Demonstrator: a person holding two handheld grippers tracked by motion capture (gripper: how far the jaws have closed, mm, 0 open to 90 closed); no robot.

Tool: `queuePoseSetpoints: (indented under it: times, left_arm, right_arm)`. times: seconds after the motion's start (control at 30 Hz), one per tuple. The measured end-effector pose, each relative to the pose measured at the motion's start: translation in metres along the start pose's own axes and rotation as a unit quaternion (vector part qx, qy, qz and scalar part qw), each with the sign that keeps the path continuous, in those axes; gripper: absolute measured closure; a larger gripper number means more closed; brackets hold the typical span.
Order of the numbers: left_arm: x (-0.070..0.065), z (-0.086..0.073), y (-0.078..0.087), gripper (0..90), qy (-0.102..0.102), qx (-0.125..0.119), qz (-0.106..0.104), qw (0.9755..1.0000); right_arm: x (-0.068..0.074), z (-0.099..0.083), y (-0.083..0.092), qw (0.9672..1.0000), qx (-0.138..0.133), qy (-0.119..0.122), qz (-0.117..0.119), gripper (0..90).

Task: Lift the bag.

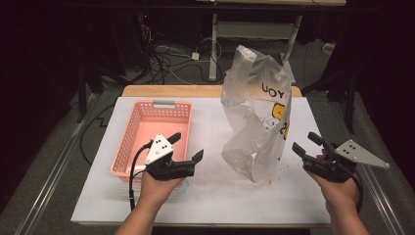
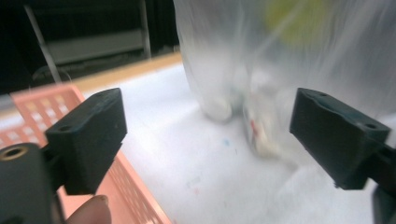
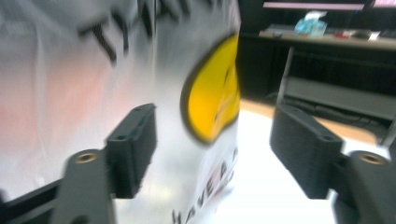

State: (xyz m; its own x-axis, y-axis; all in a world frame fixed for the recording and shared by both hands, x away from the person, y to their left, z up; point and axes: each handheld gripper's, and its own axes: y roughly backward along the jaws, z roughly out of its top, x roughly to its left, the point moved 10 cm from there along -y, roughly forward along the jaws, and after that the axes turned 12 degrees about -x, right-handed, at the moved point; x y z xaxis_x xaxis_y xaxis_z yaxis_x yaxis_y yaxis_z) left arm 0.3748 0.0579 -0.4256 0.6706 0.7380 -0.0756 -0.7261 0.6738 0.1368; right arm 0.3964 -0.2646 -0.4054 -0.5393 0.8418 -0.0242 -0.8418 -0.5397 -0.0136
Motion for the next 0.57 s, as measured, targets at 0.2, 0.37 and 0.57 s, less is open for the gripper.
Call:
queuePoseSetpoints:
  times: [0.2,0.37,0.57]
  left_arm:
    - [-0.011,-0.028,-0.008,0.2,0.002,0.035,-0.009,0.9994]
    - [-0.014,-0.041,-0.009,0.0,-0.003,0.055,-0.007,0.9985]
    - [-0.017,-0.045,-0.009,0.0,-0.006,0.058,-0.007,0.9983]
  right_arm:
    - [0.008,-0.040,-0.001,0.9989,0.042,-0.017,0.011,14.4]
    - [0.013,-0.069,-0.003,0.9968,0.074,-0.022,0.020,0.5]
    - [0.011,-0.076,-0.005,0.9967,0.077,-0.022,0.009,0.4]
